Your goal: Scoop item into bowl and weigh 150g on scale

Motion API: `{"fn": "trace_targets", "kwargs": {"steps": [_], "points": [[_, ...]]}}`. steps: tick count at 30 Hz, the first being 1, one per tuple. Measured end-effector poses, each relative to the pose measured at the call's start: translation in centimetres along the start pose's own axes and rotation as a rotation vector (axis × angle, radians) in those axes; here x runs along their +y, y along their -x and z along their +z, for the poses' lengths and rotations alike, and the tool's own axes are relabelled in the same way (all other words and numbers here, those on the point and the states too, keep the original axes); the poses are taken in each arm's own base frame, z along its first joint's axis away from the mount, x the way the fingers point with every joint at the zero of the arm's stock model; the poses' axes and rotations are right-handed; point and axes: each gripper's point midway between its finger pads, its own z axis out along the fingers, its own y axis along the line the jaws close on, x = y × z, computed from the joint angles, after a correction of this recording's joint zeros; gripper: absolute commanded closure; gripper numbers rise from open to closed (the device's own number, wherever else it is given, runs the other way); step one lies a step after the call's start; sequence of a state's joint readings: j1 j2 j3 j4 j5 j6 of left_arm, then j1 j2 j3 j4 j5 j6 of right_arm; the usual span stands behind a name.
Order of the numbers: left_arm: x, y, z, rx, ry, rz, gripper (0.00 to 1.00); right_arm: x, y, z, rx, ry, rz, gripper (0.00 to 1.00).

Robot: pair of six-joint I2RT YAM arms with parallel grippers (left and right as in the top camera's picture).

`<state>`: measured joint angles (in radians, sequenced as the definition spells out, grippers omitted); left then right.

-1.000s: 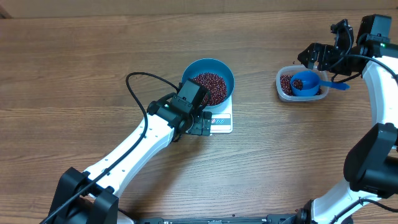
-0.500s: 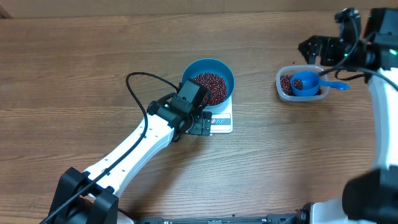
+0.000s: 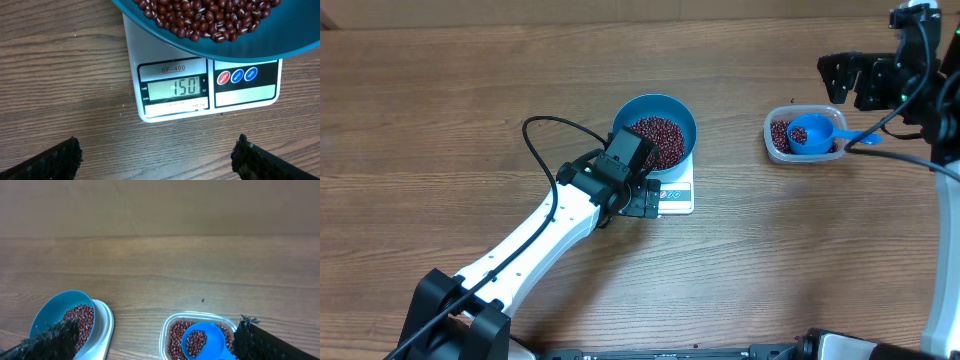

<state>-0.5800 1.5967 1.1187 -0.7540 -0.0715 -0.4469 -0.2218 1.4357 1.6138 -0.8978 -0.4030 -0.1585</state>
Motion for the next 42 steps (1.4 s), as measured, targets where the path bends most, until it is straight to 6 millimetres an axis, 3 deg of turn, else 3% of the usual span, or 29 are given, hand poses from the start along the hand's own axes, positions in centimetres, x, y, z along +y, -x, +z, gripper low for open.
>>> {"fn": "trace_targets", "kwargs": {"steps": [7,13,16,22,26,30,36,42], "points": [[0.0,0.0,0.0,0.000,0.000,0.000,0.00,1.4,1.4,-3.5,-0.083,-0.007,-0.037,0.00],[0.0,0.0,0.0,0.000,0.000,0.000,0.00,1.6,1.0,-3.7,-0.092,-0.007,-0.041,0.00],[0.0,0.0,0.0,0.000,0.000,0.000,0.01,1.1,-1.6,-1.4,-0.045,0.002,-0.025,0.00],[0.0,0.0,0.0,0.001,0.001,0.000,0.00,-0.7,-10.2,6.0,0.010,0.022,0.032,0.00],[0.0,-0.1,0.0,0.002,-0.001,0.000,0.01,-1.0,-15.2,8.8,-0.007,0.030,0.076,0.00],[0.0,-0.1,0.0,0.003,-0.003,0.000,0.00,-0.5,-20.7,9.6,0.057,0.041,0.128,0.00],[0.0,-0.1,0.0,0.003,-0.003,0.000,0.00,-0.4,-25.8,9.4,0.121,0.025,0.169,0.00],[0.0,-0.1,0.0,0.004,-0.003,0.000,0.01,0.1,-29.1,8.5,0.128,0.023,0.175,0.00]]}}
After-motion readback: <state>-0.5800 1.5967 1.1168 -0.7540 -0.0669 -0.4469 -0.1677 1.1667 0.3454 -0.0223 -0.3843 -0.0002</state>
